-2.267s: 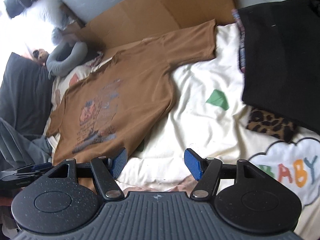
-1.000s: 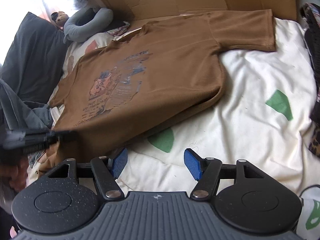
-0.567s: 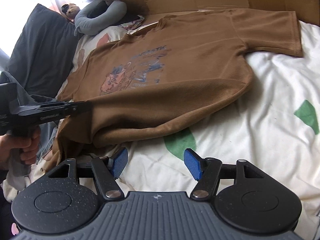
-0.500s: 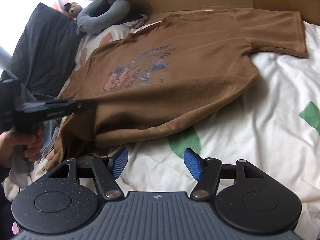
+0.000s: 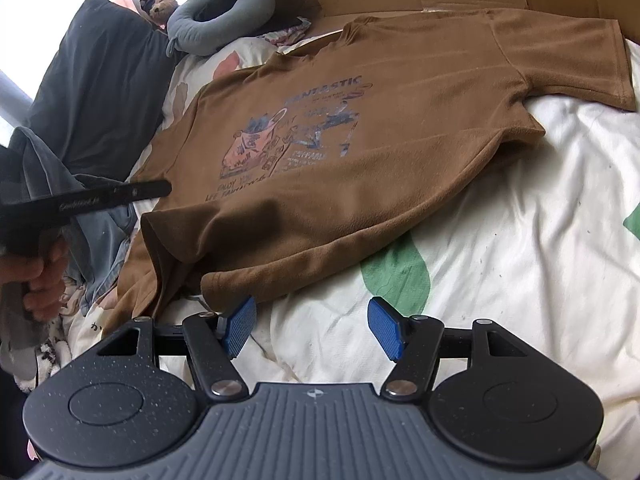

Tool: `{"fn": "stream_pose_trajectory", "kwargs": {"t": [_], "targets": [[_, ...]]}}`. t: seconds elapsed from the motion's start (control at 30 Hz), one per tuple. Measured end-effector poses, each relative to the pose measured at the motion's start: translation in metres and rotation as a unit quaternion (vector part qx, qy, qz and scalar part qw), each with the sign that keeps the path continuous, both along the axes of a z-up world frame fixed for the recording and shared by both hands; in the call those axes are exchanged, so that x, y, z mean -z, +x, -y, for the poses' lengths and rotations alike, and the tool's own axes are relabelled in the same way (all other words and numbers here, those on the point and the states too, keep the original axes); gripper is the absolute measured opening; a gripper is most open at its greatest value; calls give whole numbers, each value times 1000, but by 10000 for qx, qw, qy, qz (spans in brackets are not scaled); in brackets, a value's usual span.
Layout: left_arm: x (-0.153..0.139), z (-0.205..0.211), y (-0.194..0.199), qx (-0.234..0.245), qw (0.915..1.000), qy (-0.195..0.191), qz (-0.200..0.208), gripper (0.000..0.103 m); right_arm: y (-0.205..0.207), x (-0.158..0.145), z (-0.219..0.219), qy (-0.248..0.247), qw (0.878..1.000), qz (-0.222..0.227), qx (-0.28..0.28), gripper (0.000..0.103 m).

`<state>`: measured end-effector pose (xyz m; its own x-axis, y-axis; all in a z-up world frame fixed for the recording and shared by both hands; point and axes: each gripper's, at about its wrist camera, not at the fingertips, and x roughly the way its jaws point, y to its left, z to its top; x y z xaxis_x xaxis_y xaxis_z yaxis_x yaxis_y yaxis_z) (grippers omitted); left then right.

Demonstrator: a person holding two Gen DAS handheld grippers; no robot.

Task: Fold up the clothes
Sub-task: 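Grasp the T-shirt hem edge with the left tool, then lift the hem side with the left tool and fold it over the shirt body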

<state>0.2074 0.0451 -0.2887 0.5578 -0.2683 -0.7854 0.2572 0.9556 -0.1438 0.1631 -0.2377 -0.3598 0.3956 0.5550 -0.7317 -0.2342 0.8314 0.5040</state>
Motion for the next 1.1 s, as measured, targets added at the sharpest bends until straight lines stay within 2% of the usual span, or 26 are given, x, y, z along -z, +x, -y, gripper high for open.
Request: {"fn": "stream_pose_trajectory", "kwargs": {"t": [0.17,0.33,0.4,0.57,0.73,0.87,1.0,1.07,1.1], "targets": [[7,14,-15,207,9994,-170,-204,12,0,0,0,-2,10000,-14,4,68],[22,25,-24,374,9983,-212,-385,32,-2,0,-1,17,10000,-42,0,68],[28,29,-27,480,9977,-259,-410,36,-2,0,-2,28,10000,-47,-14,68],[47,31,-25,419,9970,-272,-592,36,-4,1,-2,27,10000,-79,-33,68],[57,22,-24,284,9943,-644,-806,42,-4,4,0,23,9999,-140,-6,68],[66,11,-26,81,9885,-1141,-985,42,-6,5,0,26,9999,-160,-33,68],[69,9,-27,56,9858,-1352,-994,39,-6,6,1,45,9998,-201,-29,68],[68,8,-29,67,9850,-1421,-972,34,-6,5,3,96,9997,-230,12,68],[68,8,-30,80,9850,-1439,-951,28,-6,5,3,125,9996,-248,36,68]]}}
